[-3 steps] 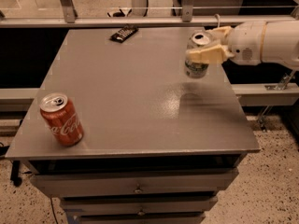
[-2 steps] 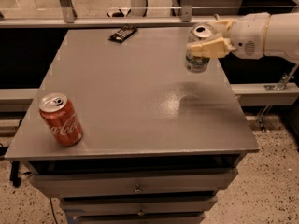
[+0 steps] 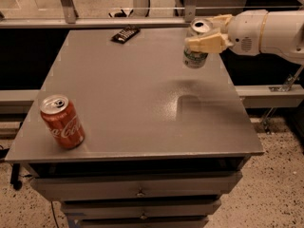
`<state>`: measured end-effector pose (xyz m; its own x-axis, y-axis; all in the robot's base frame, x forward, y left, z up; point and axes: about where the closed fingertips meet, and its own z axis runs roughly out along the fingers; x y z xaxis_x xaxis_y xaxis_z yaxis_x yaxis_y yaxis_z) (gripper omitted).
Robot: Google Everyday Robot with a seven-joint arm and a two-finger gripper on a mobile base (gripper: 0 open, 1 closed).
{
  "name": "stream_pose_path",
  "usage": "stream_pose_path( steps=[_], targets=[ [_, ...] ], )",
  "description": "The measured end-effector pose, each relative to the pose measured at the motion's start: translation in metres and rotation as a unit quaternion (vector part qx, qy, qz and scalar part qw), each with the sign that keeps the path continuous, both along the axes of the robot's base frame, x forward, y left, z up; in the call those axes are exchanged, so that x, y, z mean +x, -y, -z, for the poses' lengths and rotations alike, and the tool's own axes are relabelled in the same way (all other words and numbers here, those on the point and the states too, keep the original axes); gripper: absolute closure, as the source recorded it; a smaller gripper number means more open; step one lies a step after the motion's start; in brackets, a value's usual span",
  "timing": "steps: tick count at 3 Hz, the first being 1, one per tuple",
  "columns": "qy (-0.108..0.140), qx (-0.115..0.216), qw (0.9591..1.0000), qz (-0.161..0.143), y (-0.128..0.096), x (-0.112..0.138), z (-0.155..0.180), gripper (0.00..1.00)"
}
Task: Move 7up can near rxbar chocolate
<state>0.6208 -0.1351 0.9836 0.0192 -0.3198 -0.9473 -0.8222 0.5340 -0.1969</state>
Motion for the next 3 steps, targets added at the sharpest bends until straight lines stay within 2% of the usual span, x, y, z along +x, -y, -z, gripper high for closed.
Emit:
stream_pose_path(
  steps=[1,2,3],
  targets=[
    [-0.007,0.015,0.9998,0.013,-0.003,0.053,0.012,1.0],
    [-0.046,0.007,0.9989,0.008,-0.02,0.122,0.047,1.0],
    [-0.083,-0.001,0.9965,-0.016,-0.075,0.183,0.081,1.0]
  ],
)
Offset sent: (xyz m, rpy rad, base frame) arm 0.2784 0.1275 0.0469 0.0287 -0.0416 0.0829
